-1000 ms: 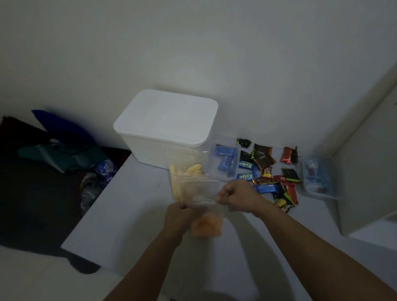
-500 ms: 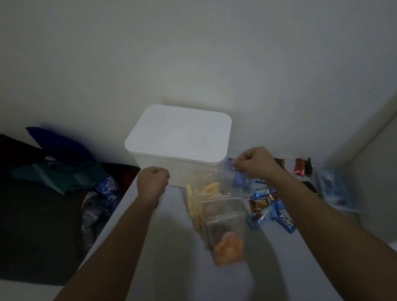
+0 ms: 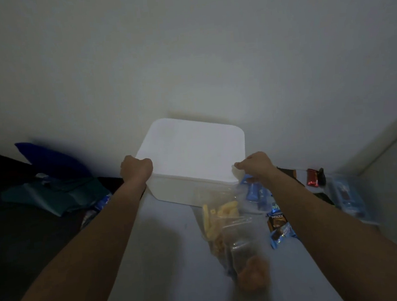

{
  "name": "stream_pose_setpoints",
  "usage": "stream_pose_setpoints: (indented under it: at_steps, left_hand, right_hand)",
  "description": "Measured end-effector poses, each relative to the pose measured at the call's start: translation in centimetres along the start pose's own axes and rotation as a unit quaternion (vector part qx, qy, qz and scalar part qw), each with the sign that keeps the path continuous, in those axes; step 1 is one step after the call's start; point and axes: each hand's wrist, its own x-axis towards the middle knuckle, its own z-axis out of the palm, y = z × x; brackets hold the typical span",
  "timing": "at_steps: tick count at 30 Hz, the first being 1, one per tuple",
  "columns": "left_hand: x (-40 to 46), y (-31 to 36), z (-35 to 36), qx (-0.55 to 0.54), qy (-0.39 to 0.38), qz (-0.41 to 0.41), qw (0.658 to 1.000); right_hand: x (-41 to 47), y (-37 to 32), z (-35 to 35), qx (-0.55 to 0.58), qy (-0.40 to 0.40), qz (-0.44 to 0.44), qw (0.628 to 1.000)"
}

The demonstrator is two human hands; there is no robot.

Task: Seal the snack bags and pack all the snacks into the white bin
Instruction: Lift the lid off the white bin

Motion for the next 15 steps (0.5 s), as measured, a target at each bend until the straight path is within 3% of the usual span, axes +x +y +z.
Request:
stream_pose_setpoints:
  at_steps: [5, 15]
  left_hand:
    - [1.7, -0.5, -0.3, -0.021, -0.027, -0.012, 0.999]
    - [3.5, -1.7, -0.6, -0.067, -0.052, -0.012, 0.996]
  right_hand:
    - [1.6, -0.7, 0.3, 0.079, 0.03, 0.04, 0.996]
    - [0.6, -4.4, -0.9, 0.059, 0.12, -0.002, 0.991]
